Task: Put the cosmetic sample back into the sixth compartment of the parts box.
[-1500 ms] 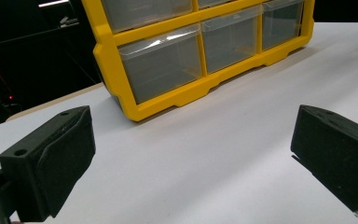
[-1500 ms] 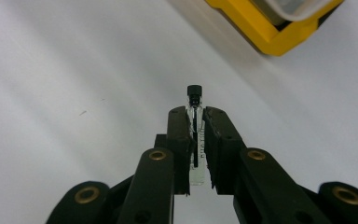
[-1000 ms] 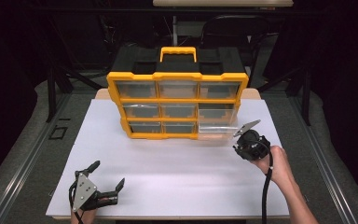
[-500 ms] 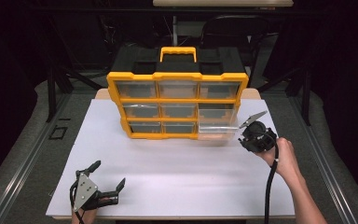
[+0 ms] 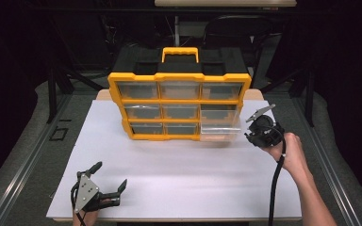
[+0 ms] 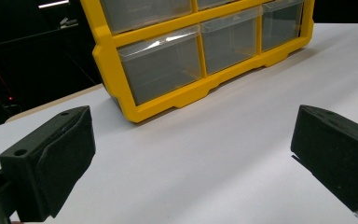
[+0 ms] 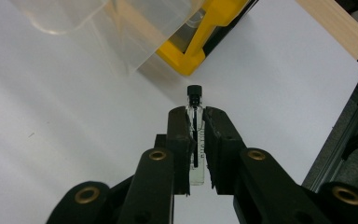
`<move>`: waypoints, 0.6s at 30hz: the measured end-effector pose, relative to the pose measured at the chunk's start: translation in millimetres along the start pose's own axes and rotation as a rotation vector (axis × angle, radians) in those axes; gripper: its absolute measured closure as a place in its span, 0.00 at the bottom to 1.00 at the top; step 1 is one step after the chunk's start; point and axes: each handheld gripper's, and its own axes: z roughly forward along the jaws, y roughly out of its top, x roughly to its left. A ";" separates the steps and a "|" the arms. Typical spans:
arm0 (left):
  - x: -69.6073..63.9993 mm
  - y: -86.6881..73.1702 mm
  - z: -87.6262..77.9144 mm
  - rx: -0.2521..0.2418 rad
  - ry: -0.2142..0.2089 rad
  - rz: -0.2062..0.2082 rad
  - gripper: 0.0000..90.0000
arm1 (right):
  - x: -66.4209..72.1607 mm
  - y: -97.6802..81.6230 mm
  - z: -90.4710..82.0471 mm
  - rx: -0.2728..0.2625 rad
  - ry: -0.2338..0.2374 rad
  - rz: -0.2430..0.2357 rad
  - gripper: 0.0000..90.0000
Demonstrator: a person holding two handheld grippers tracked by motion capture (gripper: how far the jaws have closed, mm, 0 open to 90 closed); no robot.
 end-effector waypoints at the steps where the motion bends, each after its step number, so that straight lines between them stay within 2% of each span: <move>1: 0.0 0.0 -0.1 0.000 0.000 0.000 0.00 | -0.4 0.6 -0.4 -0.005 -0.001 0.003 0.90; 3: -0.1 0.0 -0.3 -0.001 0.000 -0.002 0.00 | -1.5 1.9 -2.1 0.006 -0.001 0.004 0.90; 18: -0.1 0.2 -0.2 -0.001 -0.003 0.001 0.00 | -15.0 22.3 -18.2 -0.016 -0.033 0.003 0.90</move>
